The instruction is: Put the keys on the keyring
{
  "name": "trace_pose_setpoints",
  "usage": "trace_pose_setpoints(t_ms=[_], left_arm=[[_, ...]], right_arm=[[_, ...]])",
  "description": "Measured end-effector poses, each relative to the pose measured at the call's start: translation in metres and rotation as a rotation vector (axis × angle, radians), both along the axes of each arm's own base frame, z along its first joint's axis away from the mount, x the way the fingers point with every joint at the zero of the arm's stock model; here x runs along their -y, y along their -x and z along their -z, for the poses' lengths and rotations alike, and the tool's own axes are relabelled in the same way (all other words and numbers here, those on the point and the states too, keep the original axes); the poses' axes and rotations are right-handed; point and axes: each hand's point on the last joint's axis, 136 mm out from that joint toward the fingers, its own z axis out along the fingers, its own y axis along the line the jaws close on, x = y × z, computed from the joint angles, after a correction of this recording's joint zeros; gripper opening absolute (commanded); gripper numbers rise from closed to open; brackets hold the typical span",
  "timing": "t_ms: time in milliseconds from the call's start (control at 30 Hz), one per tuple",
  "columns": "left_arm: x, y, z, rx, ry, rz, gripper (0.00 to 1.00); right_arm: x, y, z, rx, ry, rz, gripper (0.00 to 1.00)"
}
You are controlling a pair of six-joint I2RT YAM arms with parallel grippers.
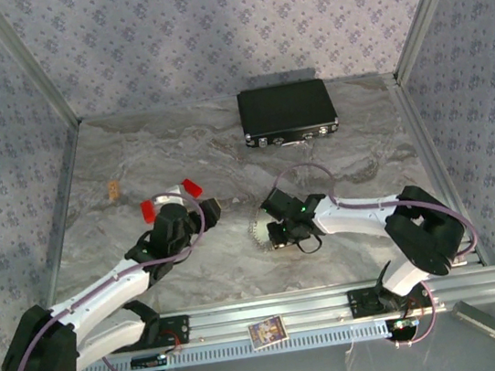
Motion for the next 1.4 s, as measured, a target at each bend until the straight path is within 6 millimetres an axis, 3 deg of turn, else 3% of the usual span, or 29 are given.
trace_pose_setpoints(t_ms=[233, 1033, 1400], left_arm=[[0.0, 0.0, 0.0001, 0.0, 0.0, 0.0, 0.9], [-0.0001, 0.0, 0.0002, -0.005, 0.009, -0.006, 0.89], [-0.0002, 0.0001, 0.0003, -0.008, 0.014, -0.01, 0.89]], right_arm=[[0.0001, 0.0004, 0.0009, -0.002, 0.002, 0.0, 0.09], [0.0066, 0.0032, -0.0024, -0.001, 0.024, 0.003, 0.14], [0.0073, 0.0065, 0.007, -0.023, 0.046, -0.003, 0.11]])
